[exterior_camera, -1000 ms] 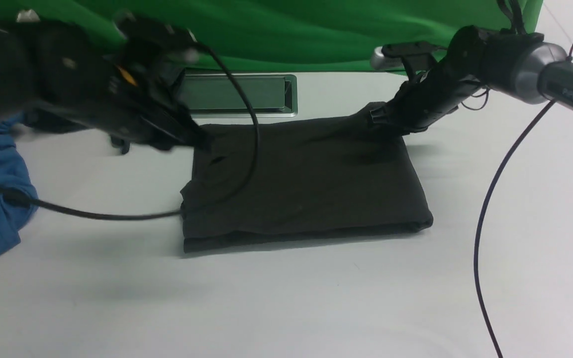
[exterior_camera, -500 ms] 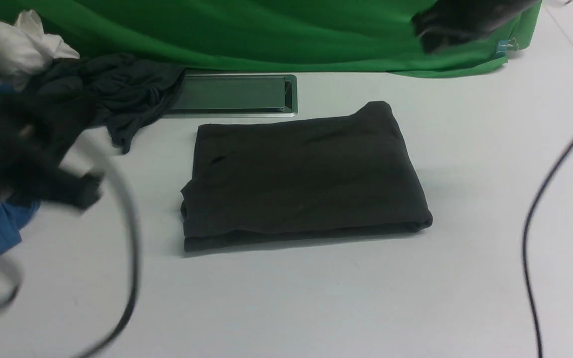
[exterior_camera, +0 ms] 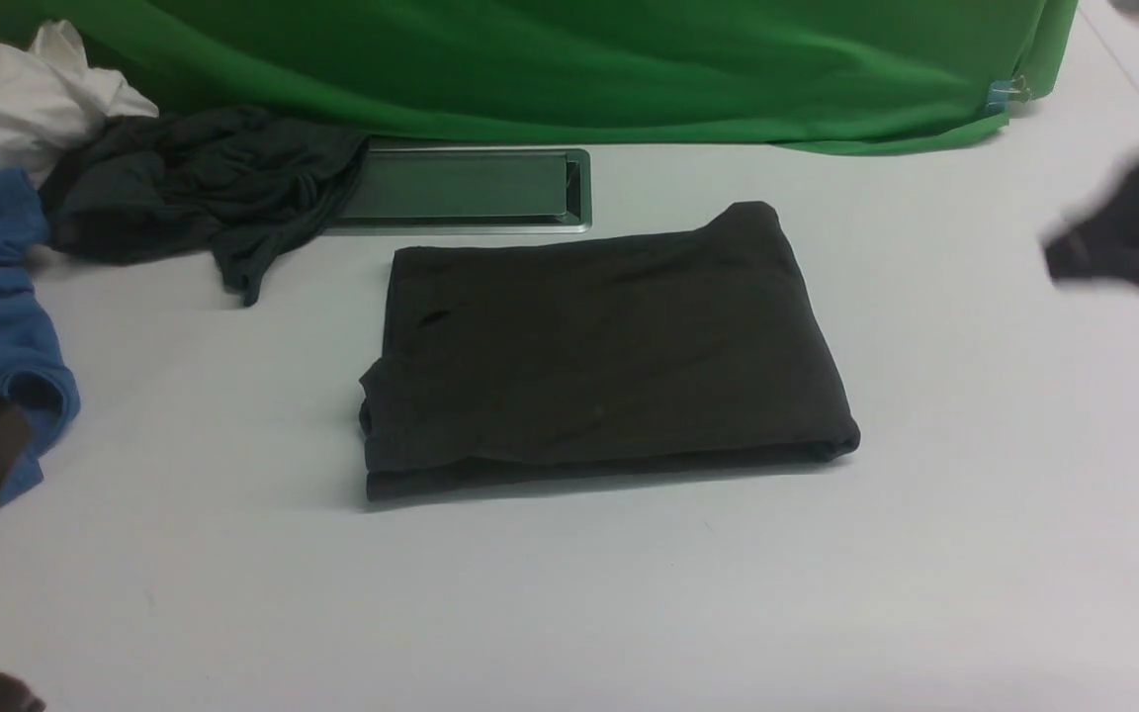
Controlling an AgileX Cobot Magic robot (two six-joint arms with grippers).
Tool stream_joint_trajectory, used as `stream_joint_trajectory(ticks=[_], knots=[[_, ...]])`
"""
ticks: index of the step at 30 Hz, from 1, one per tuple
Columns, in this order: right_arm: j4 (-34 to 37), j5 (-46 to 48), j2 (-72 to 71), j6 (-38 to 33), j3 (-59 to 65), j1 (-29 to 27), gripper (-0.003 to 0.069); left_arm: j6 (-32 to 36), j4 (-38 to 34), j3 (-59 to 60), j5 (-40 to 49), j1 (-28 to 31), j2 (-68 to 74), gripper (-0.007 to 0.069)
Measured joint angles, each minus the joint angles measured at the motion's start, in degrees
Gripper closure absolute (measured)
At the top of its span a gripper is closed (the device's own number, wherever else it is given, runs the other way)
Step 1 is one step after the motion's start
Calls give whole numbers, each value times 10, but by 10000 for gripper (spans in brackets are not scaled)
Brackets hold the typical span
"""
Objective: Fold a long-sleeved shirt on a white desktop.
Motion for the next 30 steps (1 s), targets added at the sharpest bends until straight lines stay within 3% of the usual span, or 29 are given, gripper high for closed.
stream_joint_trajectory(ticks=[8,11,24,30], knots=[[0,-36,-213,43,168,0,596,0,2,6,3,-1,-4,606],[0,-101,-285,50,226,0,596,0,2,6,4,-2,-4,606],[0,-150,-338,56,266,0,564,1,2,6,4,-2,-4,606],[-39,-188,-343,56,270,-4,586,1,2,6,4,-2,-4,606]])
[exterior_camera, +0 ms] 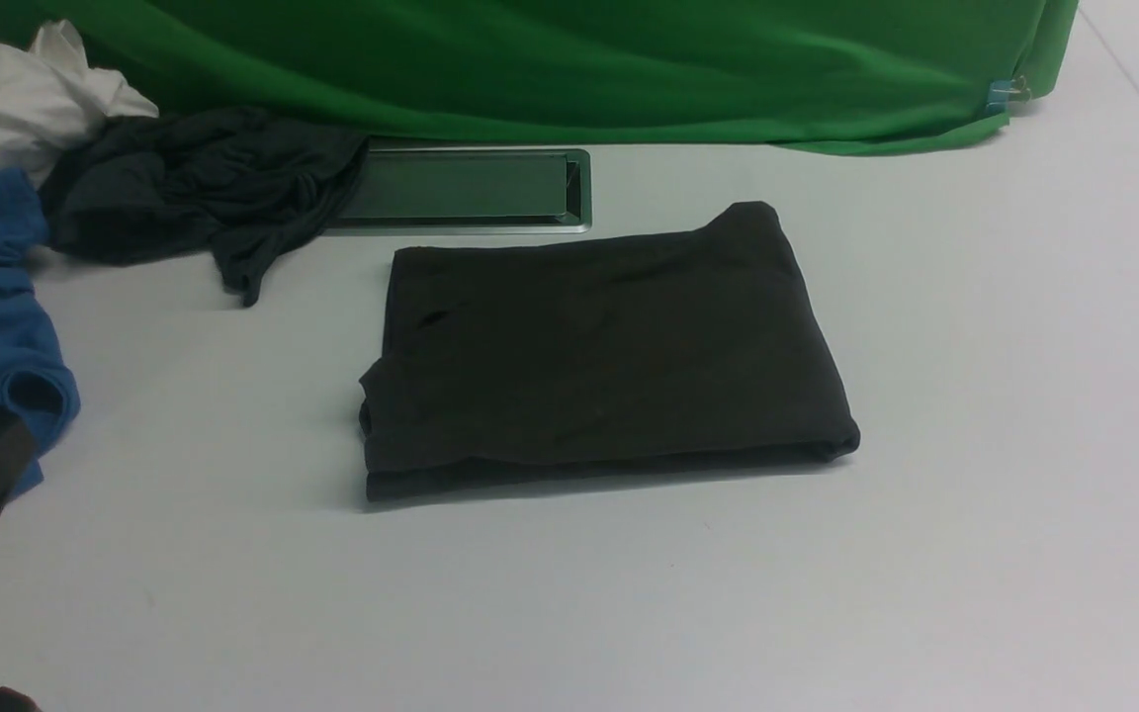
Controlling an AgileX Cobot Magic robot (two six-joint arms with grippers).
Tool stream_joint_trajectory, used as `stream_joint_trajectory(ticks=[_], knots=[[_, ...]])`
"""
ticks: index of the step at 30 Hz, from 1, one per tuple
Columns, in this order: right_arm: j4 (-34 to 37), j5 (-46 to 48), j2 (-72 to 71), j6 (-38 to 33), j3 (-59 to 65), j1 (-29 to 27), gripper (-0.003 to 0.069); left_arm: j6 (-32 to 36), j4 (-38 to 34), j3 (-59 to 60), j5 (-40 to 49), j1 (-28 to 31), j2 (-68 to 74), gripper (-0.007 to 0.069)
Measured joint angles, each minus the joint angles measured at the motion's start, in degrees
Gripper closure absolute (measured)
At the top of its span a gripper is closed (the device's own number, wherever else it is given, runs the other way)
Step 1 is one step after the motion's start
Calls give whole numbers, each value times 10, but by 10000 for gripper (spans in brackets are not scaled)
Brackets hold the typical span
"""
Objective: Fold a long-sleeved shirt on a white desktop.
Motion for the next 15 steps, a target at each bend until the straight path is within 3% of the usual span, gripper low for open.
stream_joint_trajectory(ticks=[4,9,15], knots=[[-4,-63,-49,-22,51,-46,638,0,0,0,0,0,0,606],[-4,-135,-151,-41,177,-91,642,0,0,0,0,0,0,606],[-5,-214,-273,-44,310,-106,643,0,0,0,0,0,0,606]])
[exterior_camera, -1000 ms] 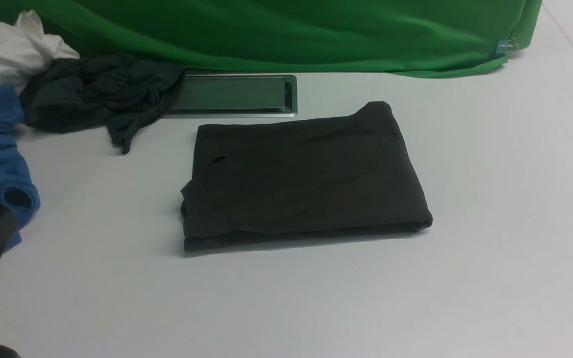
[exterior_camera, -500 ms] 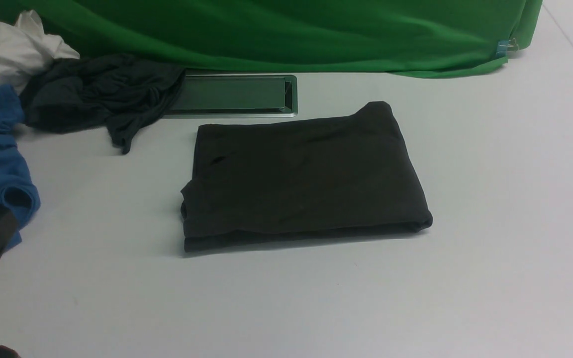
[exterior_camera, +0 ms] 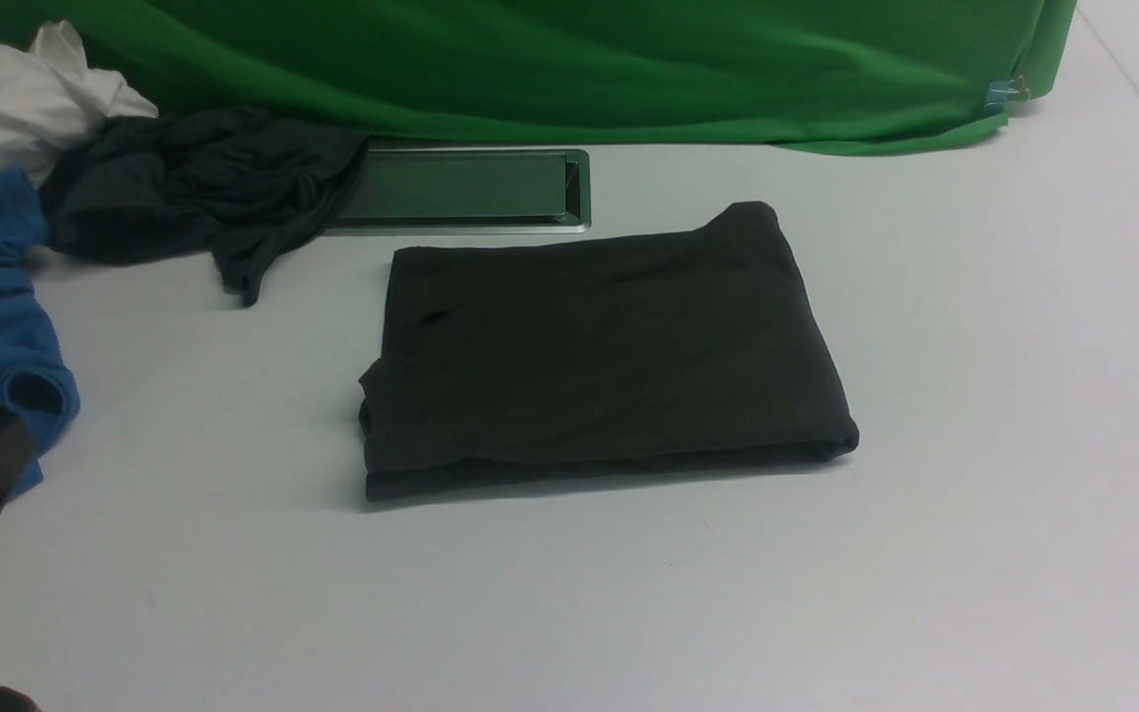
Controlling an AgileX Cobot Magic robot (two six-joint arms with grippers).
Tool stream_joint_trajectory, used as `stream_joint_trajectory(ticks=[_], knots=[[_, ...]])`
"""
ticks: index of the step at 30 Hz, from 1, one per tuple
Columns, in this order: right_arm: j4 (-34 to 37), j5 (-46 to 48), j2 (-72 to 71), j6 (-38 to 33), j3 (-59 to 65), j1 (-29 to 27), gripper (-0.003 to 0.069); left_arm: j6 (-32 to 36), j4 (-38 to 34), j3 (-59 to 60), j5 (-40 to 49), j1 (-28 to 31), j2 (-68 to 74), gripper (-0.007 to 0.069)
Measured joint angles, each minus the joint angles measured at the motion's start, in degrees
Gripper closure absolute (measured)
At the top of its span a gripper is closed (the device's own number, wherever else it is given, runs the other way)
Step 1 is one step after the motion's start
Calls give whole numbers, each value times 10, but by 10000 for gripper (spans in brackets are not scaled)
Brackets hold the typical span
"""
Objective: Fold a long-sleeved shirt on a white desktop.
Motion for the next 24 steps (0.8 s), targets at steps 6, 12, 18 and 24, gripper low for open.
stream_joint_trajectory(ticks=[6,12,18,24], knots=[[-2,25,-19,0,15,-2,643,0,0,0,0,0,0,606],[-2,33,-20,0,16,-2,638,0,0,1,0,0,0,606],[-2,32,-20,0,16,-2,624,0,0,1,0,0,0,606],[-2,31,-20,0,16,-2,603,0,0,1,0,0,0,606]])
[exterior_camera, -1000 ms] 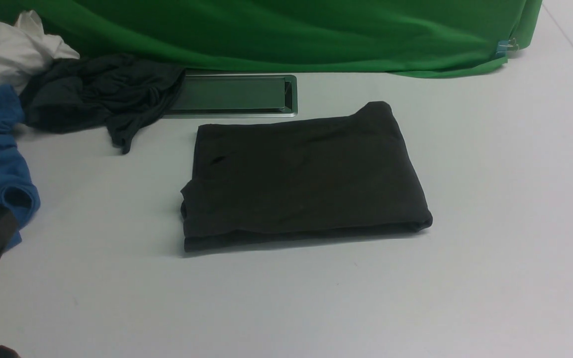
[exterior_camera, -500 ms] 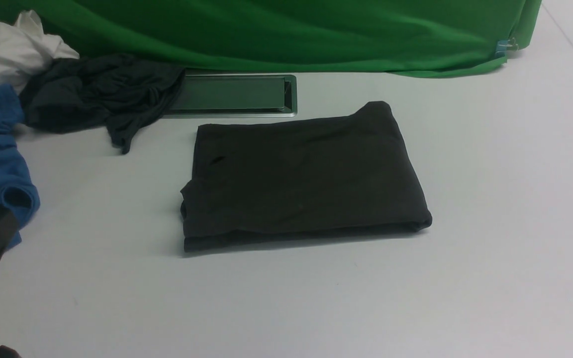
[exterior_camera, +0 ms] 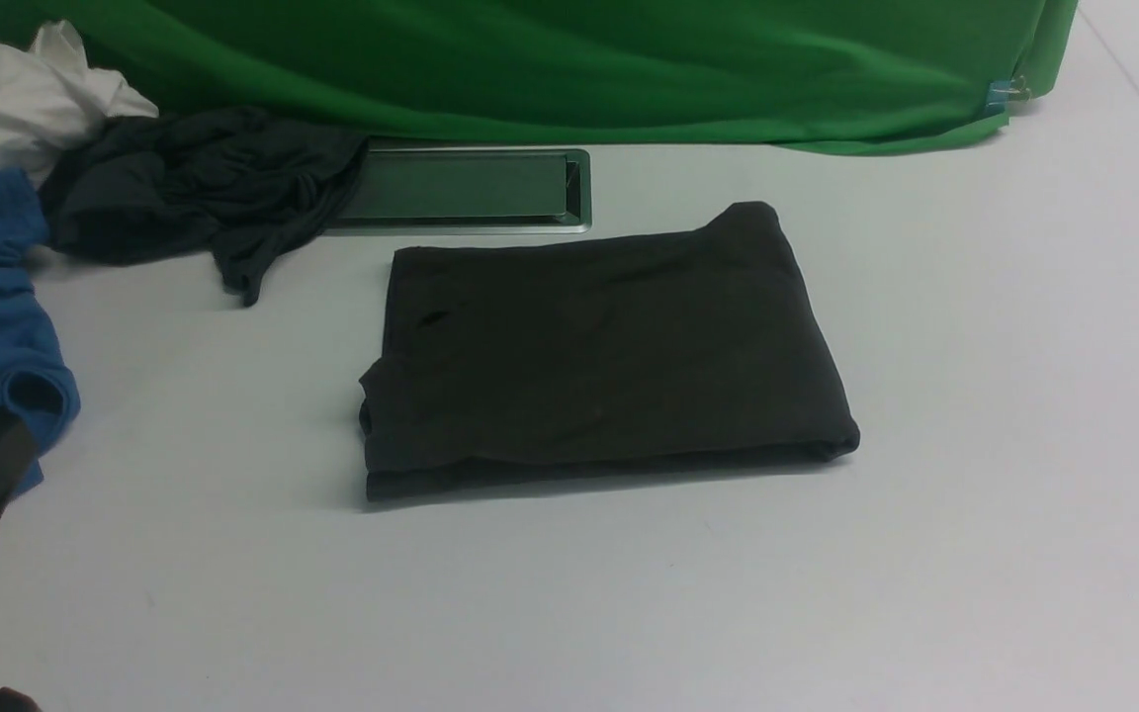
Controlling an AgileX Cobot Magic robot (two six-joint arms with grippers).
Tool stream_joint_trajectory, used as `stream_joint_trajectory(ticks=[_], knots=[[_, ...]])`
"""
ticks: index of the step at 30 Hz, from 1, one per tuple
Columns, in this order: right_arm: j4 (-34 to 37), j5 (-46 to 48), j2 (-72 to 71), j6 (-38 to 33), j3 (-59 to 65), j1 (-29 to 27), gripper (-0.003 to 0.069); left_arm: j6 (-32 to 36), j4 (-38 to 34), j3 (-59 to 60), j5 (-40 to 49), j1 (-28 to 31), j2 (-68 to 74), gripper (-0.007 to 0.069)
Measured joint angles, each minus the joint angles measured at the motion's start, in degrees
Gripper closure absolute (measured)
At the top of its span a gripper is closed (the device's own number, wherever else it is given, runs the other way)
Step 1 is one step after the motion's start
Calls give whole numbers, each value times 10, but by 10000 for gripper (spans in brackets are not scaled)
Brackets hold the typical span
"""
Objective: Fold a long-sleeved shirt on a white desktop.
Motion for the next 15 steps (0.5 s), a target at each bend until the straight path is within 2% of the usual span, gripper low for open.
stream_joint_trajectory(ticks=[15], knots=[[0,0,0,0,0,0,561,0,0,0,0,0,0,606]])
